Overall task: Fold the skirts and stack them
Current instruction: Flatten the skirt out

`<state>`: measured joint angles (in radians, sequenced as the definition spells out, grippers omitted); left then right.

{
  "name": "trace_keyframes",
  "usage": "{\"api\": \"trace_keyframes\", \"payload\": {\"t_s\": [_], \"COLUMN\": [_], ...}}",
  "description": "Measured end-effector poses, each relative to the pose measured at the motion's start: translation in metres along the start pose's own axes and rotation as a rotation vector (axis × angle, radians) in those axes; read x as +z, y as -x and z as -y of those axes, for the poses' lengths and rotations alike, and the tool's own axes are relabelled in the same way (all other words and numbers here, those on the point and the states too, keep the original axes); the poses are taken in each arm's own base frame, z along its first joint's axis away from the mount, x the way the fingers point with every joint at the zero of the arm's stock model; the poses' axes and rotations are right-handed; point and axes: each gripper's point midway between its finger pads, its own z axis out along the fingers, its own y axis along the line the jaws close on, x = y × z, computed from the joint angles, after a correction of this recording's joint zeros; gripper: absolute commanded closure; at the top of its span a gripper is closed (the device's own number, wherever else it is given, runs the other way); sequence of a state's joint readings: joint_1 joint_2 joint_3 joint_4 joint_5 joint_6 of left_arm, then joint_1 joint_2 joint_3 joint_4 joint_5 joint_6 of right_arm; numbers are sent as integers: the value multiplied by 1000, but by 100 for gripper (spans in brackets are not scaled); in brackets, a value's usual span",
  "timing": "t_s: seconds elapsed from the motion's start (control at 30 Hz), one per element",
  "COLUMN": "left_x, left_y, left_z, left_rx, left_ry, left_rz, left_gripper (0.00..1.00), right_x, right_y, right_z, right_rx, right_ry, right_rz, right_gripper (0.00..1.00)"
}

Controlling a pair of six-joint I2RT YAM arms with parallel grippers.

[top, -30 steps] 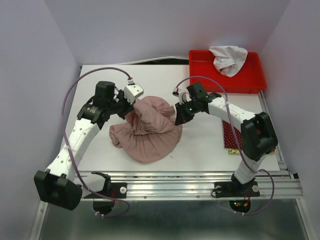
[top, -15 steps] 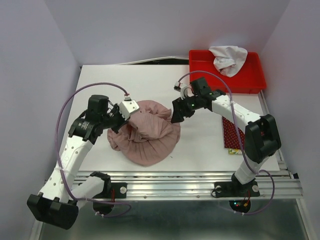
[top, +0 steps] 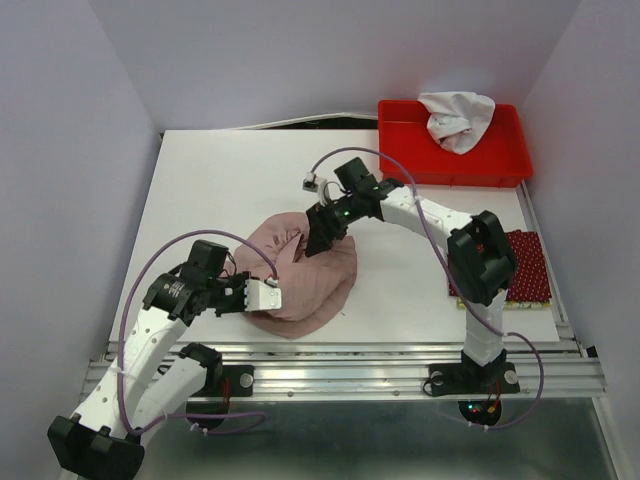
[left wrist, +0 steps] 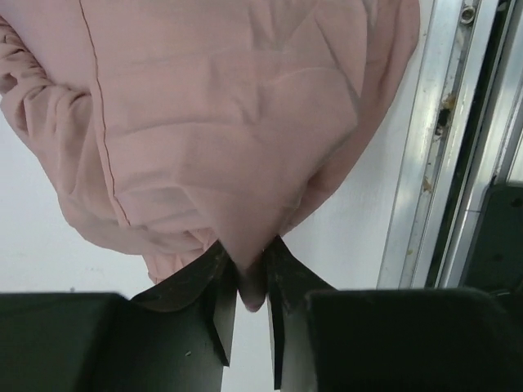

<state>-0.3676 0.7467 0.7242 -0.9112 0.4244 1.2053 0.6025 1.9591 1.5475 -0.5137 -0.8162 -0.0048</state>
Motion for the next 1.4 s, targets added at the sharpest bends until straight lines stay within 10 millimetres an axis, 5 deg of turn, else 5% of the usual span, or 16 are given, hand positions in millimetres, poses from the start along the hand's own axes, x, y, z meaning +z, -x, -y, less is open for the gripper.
{"api": "trace_keyframes", "payload": {"t_s": [0.2, 0.37, 0.53, 0.67, 0.77, 0.97, 1.1, 1.23, 1.4], "left_x": [-12, -40, -74, -69, -57, -15, 15, 41, 72], "left_y": [-1, 19, 61, 68, 65, 79, 106, 122, 115], "left_z": [-19, -46, -94, -114, -125, -157, -150, -147, -142], "left_rx": [47, -70, -288, -468, -579, -664, -570, -549, -588], "left_ry": [129, 281, 414, 419, 383, 218, 91, 11, -9], "left_rz": [-21, 28, 181, 237, 234, 197, 183, 158, 68], "left_gripper": [58, 58, 59, 55, 54, 48, 48, 45, 44], "right_x": [44, 63, 58, 36, 18, 1, -21, -48, -95], "right_y": [-31, -80, -115, -118, -121, -161, -188, -181, -153], "right_z": [-57, -90, -94, -98, -100, -59, -26, -7, 26], "right_rx": [-140, -222, -253, -346, -453, -643, -625, -531, -354], "right_ry": [134, 193, 176, 113, 50, -166, -299, -401, -549], "right_rz": [-129, -246, -309, -265, -226, -295, -360, -291, -134], "right_gripper": [64, 65, 69, 76, 67, 68, 67, 62, 55]}}
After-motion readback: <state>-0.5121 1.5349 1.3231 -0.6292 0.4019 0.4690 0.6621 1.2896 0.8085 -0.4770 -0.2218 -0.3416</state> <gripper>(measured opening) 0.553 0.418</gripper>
